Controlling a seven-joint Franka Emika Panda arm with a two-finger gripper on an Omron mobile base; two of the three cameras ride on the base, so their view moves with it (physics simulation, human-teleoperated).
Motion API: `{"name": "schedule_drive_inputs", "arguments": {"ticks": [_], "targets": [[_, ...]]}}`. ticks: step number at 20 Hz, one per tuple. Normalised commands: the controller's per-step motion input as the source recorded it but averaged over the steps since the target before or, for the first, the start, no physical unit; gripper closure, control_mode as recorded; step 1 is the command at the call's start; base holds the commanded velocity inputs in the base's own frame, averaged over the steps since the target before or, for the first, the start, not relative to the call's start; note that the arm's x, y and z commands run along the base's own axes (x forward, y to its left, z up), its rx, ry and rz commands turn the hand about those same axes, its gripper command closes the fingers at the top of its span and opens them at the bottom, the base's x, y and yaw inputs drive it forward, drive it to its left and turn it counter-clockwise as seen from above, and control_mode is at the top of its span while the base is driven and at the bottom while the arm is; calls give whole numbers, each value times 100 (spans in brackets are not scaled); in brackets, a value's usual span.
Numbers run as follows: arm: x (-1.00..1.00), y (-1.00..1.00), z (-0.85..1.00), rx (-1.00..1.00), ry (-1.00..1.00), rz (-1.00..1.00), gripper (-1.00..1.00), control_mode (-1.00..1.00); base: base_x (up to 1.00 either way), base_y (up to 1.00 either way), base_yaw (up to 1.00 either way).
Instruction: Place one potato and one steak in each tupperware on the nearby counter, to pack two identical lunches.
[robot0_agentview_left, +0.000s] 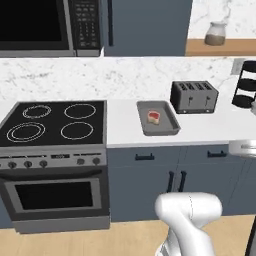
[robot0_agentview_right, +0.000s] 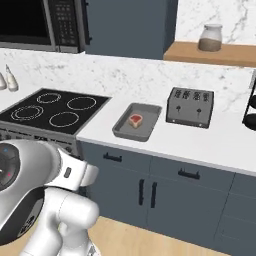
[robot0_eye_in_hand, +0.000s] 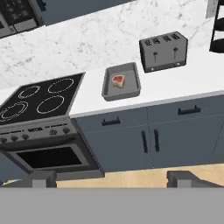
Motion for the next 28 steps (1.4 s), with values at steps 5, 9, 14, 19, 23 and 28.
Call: {"name": "schedule_drive_inputs", "arguments": {"ticks": [5,9,14,19,23,28], "targets": [[0,0,0,0,0,0,-100,100,-93,-100,-1],[0,0,0,0,0,0,-100,100,-88,-100,-3],[0,0,0,0,0,0,-100,100,-66,-100,-5],[0,0,0,0,0,0,-100,100,-47,-100,-5],[0,0,0,0,0,0,-100,100,-3,-100,-4],[0,0,0,0,0,0,-100,100,28,-100,0]]}}
